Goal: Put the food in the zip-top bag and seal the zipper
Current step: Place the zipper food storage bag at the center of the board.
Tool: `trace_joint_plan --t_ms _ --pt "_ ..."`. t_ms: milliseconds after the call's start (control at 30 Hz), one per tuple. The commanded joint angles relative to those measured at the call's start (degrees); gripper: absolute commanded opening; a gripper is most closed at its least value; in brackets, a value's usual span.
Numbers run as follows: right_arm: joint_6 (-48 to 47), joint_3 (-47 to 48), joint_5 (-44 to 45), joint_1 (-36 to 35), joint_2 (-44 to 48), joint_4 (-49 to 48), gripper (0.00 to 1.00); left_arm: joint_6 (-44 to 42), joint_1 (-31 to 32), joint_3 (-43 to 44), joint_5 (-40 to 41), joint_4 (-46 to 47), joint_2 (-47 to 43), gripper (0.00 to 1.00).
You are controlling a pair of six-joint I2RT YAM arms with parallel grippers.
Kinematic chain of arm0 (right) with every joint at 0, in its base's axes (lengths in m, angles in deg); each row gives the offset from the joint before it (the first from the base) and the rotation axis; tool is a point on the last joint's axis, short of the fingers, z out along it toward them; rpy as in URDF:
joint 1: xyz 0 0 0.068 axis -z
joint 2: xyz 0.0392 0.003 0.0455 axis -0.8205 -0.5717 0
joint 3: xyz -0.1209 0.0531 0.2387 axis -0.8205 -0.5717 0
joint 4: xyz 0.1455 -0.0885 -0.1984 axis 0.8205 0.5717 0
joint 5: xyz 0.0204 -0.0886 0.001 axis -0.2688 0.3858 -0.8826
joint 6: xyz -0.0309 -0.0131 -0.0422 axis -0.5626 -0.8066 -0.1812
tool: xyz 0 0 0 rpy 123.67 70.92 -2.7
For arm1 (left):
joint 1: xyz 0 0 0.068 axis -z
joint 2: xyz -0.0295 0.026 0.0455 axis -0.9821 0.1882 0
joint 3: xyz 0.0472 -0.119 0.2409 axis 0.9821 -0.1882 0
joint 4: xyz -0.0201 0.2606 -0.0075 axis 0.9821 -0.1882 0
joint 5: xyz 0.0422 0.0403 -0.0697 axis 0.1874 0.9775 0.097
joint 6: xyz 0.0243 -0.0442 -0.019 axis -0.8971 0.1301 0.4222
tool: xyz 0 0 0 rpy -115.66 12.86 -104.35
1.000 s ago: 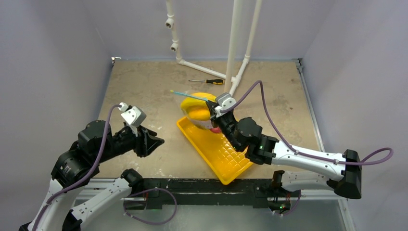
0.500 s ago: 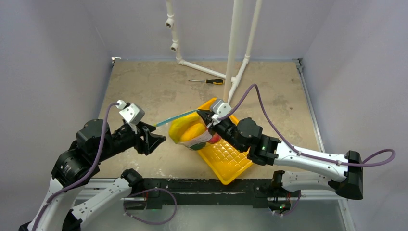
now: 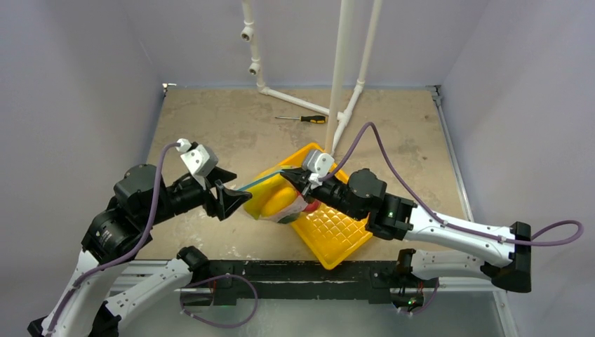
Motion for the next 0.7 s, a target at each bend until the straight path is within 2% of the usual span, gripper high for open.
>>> trace_joint_plan --t_ms 0,500,667 --pt "0.4 4.7 -5.8 -0.3 2.6 -1.8 0.0 -2.3 0.4 1.7 -5.5 4.6 2.2 0.62" --pt "1.1 4.9 -13.2 -0.7 2.9 -5.2 0.0 -2.7 0.4 -2.3 -14.3 4.9 4.6 0.64" --pt "1.5 5.4 -14.1 -0.8 2.4 -6.1 0.0 -3.2 0.4 -4.7 -13.6 4.0 5.3 0.66"
